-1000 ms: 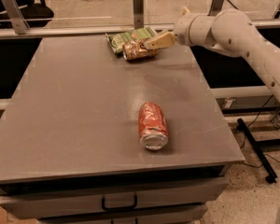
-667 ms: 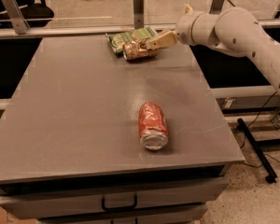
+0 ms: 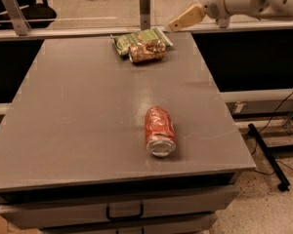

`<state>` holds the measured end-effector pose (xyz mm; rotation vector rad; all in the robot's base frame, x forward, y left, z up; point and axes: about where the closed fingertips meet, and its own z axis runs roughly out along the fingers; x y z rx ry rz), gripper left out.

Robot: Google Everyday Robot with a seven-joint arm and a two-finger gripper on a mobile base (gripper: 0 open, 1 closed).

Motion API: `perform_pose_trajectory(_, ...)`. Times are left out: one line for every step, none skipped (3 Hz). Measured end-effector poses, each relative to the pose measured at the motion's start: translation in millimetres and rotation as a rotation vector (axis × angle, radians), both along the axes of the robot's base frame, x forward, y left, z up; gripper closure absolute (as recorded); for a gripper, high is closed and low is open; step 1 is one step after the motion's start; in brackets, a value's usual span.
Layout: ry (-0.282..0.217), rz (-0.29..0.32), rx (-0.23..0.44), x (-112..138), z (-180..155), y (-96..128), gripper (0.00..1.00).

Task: Move orange can near green jalapeno chip bag

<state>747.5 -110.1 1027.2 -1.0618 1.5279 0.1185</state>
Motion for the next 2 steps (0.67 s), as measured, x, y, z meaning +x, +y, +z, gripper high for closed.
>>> perform_pose_trajectory(-0.044,0.018,-0.141,-54.1,55.7,-4.7,0.00)
perform_pose_trajectory(-0.072,0.021,-0.154,-67.4,76.7,0.2,0.00)
